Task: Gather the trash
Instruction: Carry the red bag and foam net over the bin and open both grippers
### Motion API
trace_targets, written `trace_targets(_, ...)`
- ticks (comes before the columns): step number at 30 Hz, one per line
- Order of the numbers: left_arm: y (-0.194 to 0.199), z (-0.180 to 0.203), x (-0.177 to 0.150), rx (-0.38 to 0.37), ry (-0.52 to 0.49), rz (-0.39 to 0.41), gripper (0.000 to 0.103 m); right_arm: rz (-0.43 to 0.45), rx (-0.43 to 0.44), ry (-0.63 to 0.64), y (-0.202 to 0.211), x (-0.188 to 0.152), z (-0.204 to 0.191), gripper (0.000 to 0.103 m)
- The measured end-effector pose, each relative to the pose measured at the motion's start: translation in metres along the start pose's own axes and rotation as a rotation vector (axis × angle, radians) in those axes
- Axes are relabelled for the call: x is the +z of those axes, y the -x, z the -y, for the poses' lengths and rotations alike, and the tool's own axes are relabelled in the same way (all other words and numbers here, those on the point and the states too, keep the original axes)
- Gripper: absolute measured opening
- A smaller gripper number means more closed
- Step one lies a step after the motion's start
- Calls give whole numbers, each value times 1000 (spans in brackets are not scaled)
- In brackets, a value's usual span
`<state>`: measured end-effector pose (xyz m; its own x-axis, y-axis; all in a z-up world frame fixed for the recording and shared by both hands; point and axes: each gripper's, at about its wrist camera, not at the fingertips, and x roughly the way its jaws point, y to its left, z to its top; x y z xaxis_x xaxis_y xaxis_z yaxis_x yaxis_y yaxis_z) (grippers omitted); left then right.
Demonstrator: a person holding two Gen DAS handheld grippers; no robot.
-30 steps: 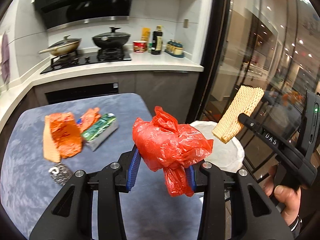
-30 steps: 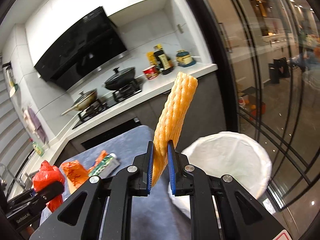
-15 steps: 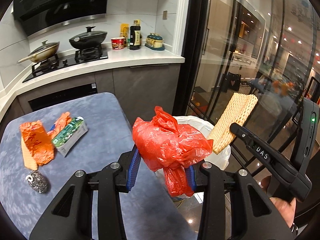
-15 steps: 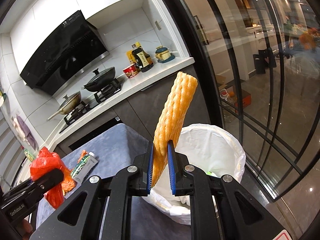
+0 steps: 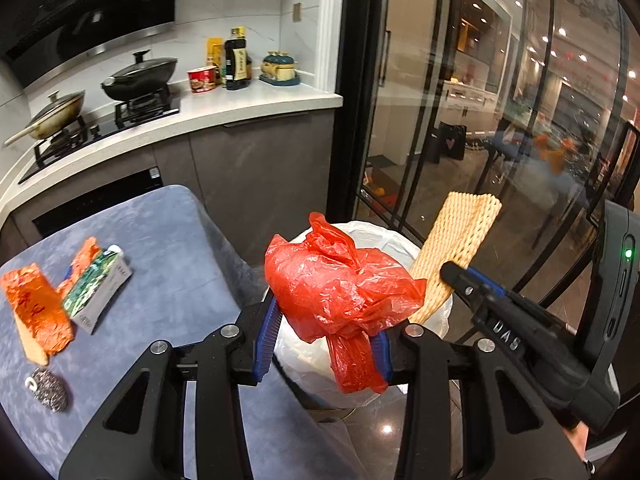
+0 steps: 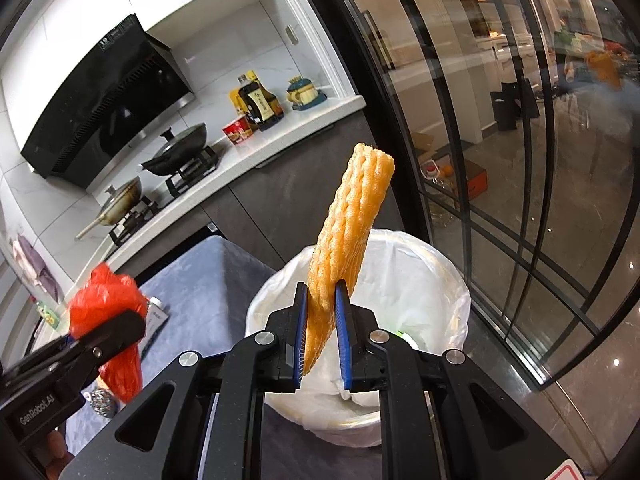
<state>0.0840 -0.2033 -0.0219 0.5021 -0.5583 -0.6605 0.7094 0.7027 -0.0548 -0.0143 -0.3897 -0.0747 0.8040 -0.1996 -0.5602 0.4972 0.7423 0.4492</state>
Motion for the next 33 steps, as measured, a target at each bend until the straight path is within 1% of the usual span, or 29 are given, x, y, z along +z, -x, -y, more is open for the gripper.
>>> trace_targets(7, -28, 11, 6, -20, -17, -29, 38, -34, -24, -10, -17, -5, 9, 13)
trace_targets(14, -44, 16, 9, -26, -28, -49, 39, -50, -38, -12, -30, -2, 12, 13)
trace_targets(16, -47, 18, 10, -27, -36, -52, 39, -53, -40, -10, -32, -3, 10, 14)
trace_targets(18, -49, 20, 11, -32, -41, -56, 41, -55, -40, -7, -33, -3, 10, 19)
trace_targets(20, -51, 23, 12, -33, -45, -54, 43, -48, -47, -5, -33, -4, 9, 21)
trace_targets(22, -51, 24, 13, -25, -53, -51, 46, -44, -51, -6, -32, -4, 7, 23)
trace_targets(23, -51, 25, 13, -24, -54, -51, 49, -42, -51, -10, -32, -3, 7, 24)
trace_targets(24, -51, 24, 14, -21, -51, -51, 56, -40, -50, -13, -32, -3, 8, 25)
trace_targets(25, -51, 24, 14, -17, -47, -47, 59, -37, -50, -16, -32, -3, 8, 26)
trace_targets(29, -50, 20, 15, -17, -40, -42, 60, -25, -51, -17, -29, 0, 8, 29)
trace_targets(33, -48, 18, 17, -18, -36, -35, 60, -13, -50, -14, -25, 1, 5, 30)
